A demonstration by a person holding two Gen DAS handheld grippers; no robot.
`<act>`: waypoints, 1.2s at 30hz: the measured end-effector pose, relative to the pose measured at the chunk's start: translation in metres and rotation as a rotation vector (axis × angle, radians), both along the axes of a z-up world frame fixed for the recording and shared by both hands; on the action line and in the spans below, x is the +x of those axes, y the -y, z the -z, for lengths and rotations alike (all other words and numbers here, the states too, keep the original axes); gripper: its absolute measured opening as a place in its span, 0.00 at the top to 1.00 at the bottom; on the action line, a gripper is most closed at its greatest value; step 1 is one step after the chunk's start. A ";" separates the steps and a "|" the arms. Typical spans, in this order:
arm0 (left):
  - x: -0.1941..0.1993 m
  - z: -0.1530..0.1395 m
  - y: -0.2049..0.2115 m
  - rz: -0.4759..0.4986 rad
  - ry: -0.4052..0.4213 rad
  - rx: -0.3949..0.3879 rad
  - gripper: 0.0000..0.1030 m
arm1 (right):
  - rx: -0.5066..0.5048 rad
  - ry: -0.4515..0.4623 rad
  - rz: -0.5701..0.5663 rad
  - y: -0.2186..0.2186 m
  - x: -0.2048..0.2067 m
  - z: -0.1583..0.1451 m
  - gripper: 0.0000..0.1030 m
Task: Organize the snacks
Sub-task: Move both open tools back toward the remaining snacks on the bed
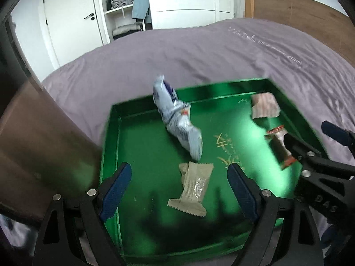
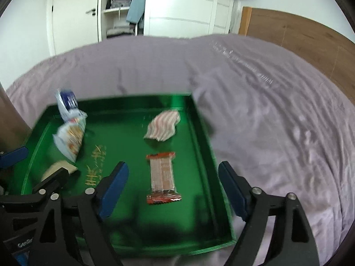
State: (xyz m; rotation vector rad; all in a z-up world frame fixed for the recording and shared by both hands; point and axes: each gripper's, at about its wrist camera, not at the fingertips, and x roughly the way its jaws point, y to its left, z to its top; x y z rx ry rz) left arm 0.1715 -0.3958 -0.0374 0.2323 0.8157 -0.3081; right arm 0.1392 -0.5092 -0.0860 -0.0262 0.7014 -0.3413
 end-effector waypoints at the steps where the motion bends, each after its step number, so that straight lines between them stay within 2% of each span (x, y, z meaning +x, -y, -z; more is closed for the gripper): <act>1: -0.003 -0.005 0.000 0.006 0.003 -0.002 0.18 | 0.008 0.011 0.001 0.000 -0.005 -0.008 0.00; 9: -0.037 -0.052 0.005 0.069 0.052 -0.006 0.18 | 0.010 0.075 -0.013 -0.011 -0.049 -0.065 0.00; 18: -0.101 -0.119 -0.021 0.109 0.112 -0.090 0.18 | 0.002 0.187 0.035 -0.030 -0.134 -0.132 0.00; 24: -0.146 -0.172 -0.054 0.118 0.190 -0.133 0.18 | -0.001 0.229 0.023 -0.064 -0.187 -0.166 0.00; 28: -0.171 -0.195 -0.081 0.097 0.241 -0.145 0.17 | -0.008 0.247 -0.015 -0.093 -0.217 -0.181 0.00; 36: -0.204 -0.214 -0.138 0.063 0.288 -0.140 0.17 | 0.002 0.288 -0.077 -0.146 -0.267 -0.202 0.00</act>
